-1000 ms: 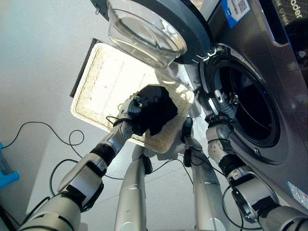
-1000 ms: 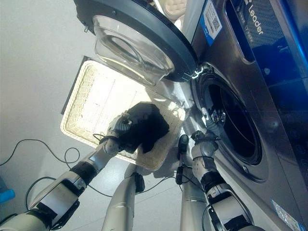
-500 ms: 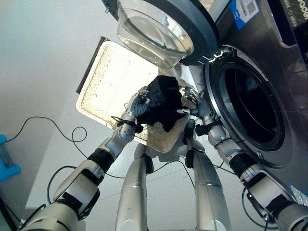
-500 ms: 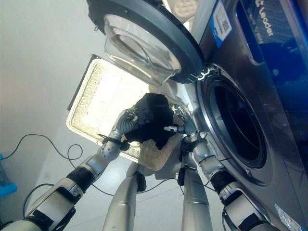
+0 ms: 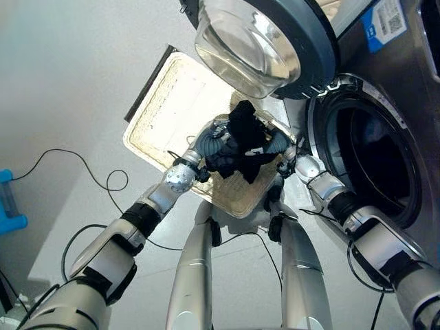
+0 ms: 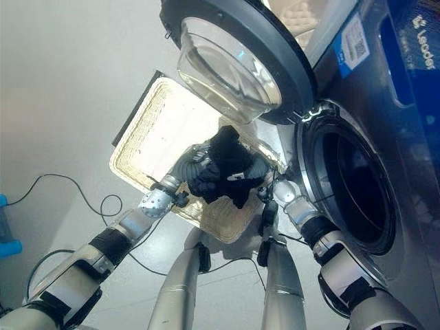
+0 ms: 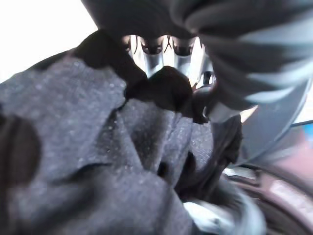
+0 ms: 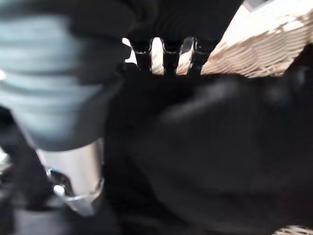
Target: Put the clothes into the washing machine.
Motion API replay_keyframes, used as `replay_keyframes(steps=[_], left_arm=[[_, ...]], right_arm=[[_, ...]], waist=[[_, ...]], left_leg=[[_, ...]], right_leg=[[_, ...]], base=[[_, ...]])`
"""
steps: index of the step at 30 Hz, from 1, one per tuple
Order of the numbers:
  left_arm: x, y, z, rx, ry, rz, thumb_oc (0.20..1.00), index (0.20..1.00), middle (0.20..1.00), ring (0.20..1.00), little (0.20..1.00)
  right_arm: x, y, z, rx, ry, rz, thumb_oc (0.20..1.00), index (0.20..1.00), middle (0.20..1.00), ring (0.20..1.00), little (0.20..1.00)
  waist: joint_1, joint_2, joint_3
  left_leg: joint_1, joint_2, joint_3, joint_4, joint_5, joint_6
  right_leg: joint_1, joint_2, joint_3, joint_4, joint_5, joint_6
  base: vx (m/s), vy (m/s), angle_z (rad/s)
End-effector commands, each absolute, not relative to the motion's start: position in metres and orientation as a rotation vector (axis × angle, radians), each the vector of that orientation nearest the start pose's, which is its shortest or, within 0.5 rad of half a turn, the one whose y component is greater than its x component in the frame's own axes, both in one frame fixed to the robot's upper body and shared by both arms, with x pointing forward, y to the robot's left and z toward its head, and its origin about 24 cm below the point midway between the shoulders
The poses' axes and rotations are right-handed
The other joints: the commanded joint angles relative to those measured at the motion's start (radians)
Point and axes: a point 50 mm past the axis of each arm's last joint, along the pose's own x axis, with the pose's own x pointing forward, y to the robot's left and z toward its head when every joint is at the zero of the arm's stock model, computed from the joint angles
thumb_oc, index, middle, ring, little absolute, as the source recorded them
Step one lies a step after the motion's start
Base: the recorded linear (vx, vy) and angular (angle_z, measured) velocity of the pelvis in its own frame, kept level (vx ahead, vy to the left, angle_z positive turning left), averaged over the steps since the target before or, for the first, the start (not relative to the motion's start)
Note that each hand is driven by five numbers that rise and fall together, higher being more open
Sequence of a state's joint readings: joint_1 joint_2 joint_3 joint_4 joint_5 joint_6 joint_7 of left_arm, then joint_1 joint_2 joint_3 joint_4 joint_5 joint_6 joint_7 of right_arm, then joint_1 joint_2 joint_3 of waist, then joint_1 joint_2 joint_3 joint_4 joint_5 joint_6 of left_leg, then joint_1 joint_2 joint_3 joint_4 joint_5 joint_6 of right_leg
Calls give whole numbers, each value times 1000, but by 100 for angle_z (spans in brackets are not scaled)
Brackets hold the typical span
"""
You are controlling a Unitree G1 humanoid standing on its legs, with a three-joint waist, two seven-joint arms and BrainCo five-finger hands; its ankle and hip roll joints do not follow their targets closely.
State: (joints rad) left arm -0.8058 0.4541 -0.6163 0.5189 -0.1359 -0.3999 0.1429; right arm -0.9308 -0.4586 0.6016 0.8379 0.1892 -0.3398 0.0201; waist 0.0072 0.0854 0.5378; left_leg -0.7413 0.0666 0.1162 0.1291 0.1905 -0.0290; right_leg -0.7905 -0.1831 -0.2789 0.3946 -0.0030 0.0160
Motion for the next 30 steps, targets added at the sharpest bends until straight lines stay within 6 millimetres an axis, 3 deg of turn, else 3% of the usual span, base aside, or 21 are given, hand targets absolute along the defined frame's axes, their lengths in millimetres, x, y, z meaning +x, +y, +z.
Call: replay_keyframes(steps=[1,8,15,21,27,29,30], left_arm=[[337,69,199,336,-747,-553,200,200,200,200,200],[326,58,209,208,-789,-631,200,200,200,200,200],[317,50,217,72,-795,-718,200,200,200,200,200],[308,42,225,37,-821,-773,200,200,200,200,200],[302,34,229,-3,-833,-831,200,200,200,200,200],[299,31,230,-17,-835,-853,200,200,200,200,200],[298,30,231,-26,-836,-862,200,200,200,200,200]], right_arm=[[391,-126,159,-643,-304,421,1000,1000,1000,1000,1000],[393,-118,148,-663,-200,502,1000,1000,1000,1000,1000],[395,-117,137,-660,-133,474,1000,1000,1000,1000,1000],[399,-123,121,-816,0,406,1000,1000,1000,1000,1000],[402,-123,122,-854,2,373,1000,1000,1000,1000,1000],[402,-117,127,-807,-32,392,200,200,200,200,200],[402,-112,130,-767,-57,418,200,200,200,200,200]], waist=[[45,8,-18],[53,11,-18],[59,15,-18],[65,19,-18],[73,25,-18],[75,26,-18],[76,26,-18]], left_leg=[[-15,-38,36,100,-121,-55],[-17,-48,26,100,-121,-51],[-20,-56,22,101,-122,-47],[-13,-58,23,92,-119,-43],[-12,-62,20,88,-118,-37],[-13,-64,20,91,-120,-35],[-13,-66,18,91,-119,-35]], right_leg=[[-12,-1,-24,57,0,102],[-14,-3,-25,57,2,97],[-16,-3,-23,57,3,94],[-13,-2,-23,54,7,92],[-14,-2,-24,52,12,91],[-15,-3,-25,54,13,91],[-14,-3,-26,52,15,91]], base=[[29,-18,3],[24,-16,6],[6,-5,2],[3,-2,1],[0,0,0],[0,0,0],[0,0,0]])
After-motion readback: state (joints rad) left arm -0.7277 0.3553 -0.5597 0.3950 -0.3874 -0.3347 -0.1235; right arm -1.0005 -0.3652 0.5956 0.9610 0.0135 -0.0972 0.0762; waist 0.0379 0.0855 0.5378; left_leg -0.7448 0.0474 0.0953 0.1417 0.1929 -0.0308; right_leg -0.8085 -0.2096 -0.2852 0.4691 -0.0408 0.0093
